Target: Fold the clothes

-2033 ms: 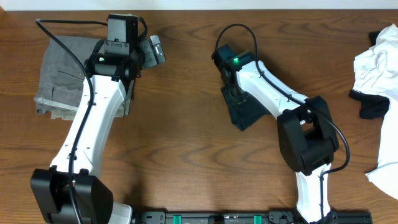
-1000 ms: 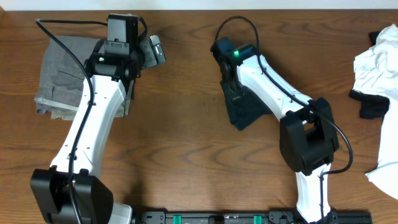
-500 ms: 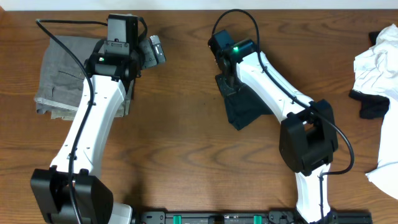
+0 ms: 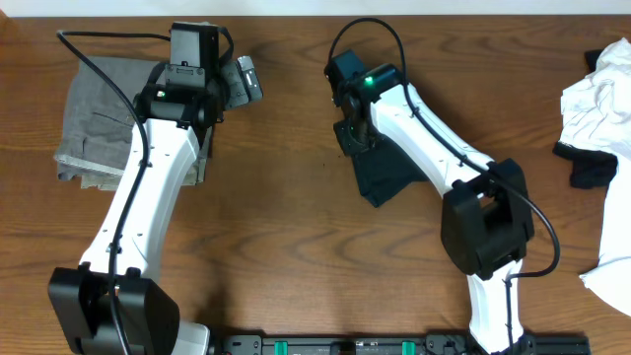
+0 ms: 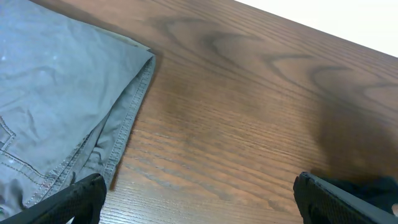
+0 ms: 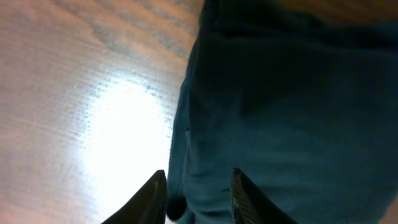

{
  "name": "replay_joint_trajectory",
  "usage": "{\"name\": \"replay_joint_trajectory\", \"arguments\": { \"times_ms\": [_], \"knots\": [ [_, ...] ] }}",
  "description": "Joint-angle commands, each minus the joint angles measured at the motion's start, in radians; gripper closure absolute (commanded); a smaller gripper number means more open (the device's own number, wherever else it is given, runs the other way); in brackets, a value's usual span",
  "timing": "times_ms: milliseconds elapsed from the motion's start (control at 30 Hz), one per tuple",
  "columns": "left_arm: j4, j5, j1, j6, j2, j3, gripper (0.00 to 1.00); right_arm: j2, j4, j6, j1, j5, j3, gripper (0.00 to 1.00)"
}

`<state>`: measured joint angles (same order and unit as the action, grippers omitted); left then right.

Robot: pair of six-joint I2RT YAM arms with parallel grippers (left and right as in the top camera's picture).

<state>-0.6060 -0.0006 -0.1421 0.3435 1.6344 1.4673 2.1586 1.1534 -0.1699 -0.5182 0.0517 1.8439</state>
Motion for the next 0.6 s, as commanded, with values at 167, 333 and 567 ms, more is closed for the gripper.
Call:
{"name": "replay_joint_trajectory", "arguments": {
  "times_ms": [167,333,567],
  "knots": [
    [-0.003,-0.012,0.002,0.002,0.007,0.003,0.02,-0.106,0.068,0.145,0.201,-0.380,0.026,0.98],
    [-0.003,-0.012,0.002,0.002,0.007,0.003,0.02,-0.103,0.081,0.259,0.314,-0.575,-0.039,0.99],
    [-0.003,-0.012,0.002,0.002,0.007,0.003,0.02,-0.103,-0.027,0.370,0.415,-0.682,-0.231,0.99]
  ]
}}
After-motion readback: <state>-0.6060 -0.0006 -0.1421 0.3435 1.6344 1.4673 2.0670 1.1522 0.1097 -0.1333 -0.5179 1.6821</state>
